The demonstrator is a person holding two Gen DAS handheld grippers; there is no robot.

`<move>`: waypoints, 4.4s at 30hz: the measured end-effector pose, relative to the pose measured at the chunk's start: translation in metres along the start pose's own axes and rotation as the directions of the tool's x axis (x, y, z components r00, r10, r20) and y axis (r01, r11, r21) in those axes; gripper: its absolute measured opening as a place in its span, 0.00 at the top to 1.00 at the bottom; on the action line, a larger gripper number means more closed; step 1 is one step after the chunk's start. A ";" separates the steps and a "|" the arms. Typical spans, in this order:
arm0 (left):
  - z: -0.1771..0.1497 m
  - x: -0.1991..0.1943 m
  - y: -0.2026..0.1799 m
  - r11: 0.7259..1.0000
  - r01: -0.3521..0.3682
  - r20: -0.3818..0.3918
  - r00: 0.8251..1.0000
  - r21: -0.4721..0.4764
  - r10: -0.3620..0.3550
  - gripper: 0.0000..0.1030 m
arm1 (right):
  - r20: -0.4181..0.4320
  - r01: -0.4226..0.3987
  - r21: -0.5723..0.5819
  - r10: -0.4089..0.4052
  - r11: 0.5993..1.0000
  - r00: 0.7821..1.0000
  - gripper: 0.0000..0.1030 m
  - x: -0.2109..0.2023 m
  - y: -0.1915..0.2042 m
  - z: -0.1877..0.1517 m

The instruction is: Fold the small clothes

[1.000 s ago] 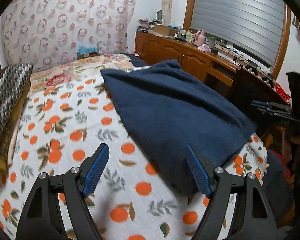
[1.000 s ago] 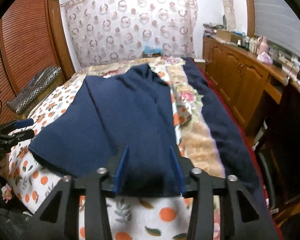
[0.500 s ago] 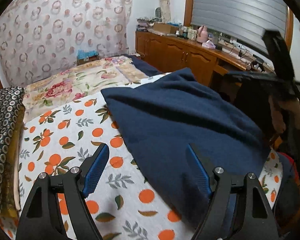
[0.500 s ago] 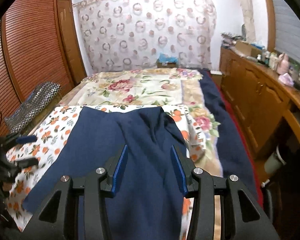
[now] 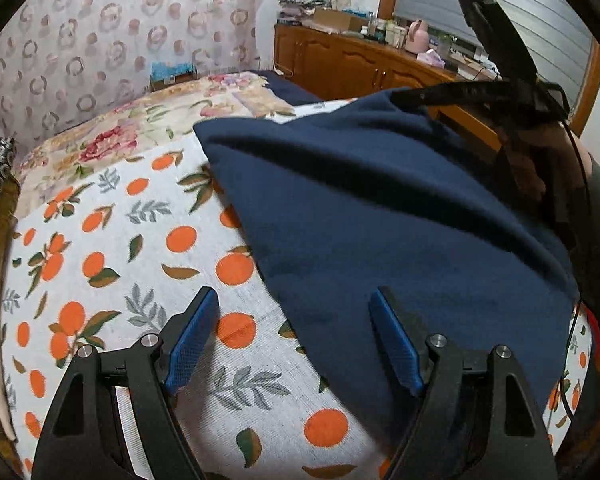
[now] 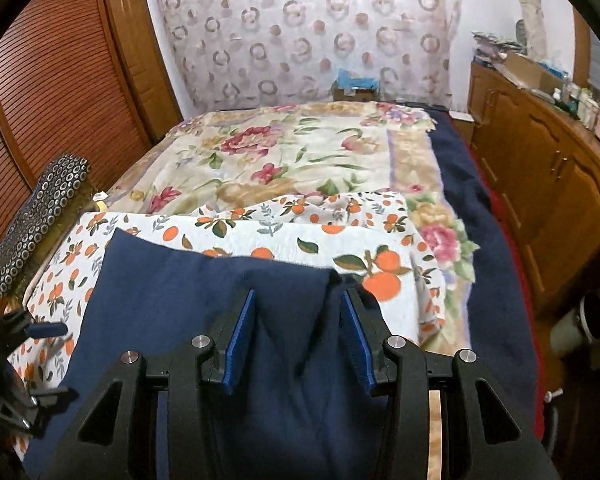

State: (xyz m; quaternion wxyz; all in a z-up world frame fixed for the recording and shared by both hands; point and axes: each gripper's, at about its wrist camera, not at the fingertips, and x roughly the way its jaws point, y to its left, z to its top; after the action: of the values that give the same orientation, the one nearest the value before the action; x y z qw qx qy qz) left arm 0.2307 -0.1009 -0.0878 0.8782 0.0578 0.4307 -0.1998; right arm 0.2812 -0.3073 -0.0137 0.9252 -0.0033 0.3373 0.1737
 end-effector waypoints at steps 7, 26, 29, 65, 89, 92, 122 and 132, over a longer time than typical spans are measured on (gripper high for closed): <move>0.000 0.002 -0.008 0.999 -0.023 0.003 1.000 0.033 0.023 0.21 | 0.008 -0.036 0.012 0.036 0.999 0.999 0.87 0.012 -0.006 -0.001; -0.002 0.003 -0.012 0.999 -0.033 -0.008 0.999 0.040 0.033 0.10 | 0.000 0.163 0.001 -0.163 0.987 0.987 0.61 0.009 0.000 0.011; -0.002 0.003 -0.011 0.999 -0.031 -0.008 0.999 0.040 0.032 0.10 | 0.025 0.186 -0.009 -0.186 0.983 0.982 0.58 -0.006 0.007 0.011; -0.076 -0.070 -0.057 0.998 0.051 0.026 0.998 0.026 -0.051 0.32 | 0.064 0.164 0.005 -0.164 0.986 0.984 0.58 -0.148 0.060 -0.179; -0.098 -0.071 -0.057 0.996 0.089 0.023 0.996 0.021 -0.090 0.41 | -0.012 0.191 0.028 -0.191 0.981 0.982 0.58 -0.141 0.047 -0.191; -0.099 -0.073 -0.059 0.995 0.100 0.025 0.995 0.023 -0.101 0.48 | -0.017 0.187 0.021 -0.187 0.982 0.982 0.58 -0.142 0.045 -0.192; 0.038 -0.093 -0.011 0.984 0.171 0.257 0.954 -0.048 -0.153 0.93 | 0.266 0.158 -0.112 -0.123 0.981 0.956 0.92 -0.159 0.027 -0.069; 0.085 -0.028 0.032 0.985 0.136 0.186 0.976 -0.107 -0.114 0.93 | 0.206 0.155 -0.152 -0.122 0.976 0.971 0.92 -0.081 0.010 -0.014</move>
State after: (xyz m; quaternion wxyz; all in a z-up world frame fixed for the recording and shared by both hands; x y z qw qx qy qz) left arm 0.2906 -0.0867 -0.0155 0.9009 -0.0401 0.3640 -0.2331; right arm 0.2113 -0.3250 0.0268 0.9602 -0.0876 0.2280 0.1356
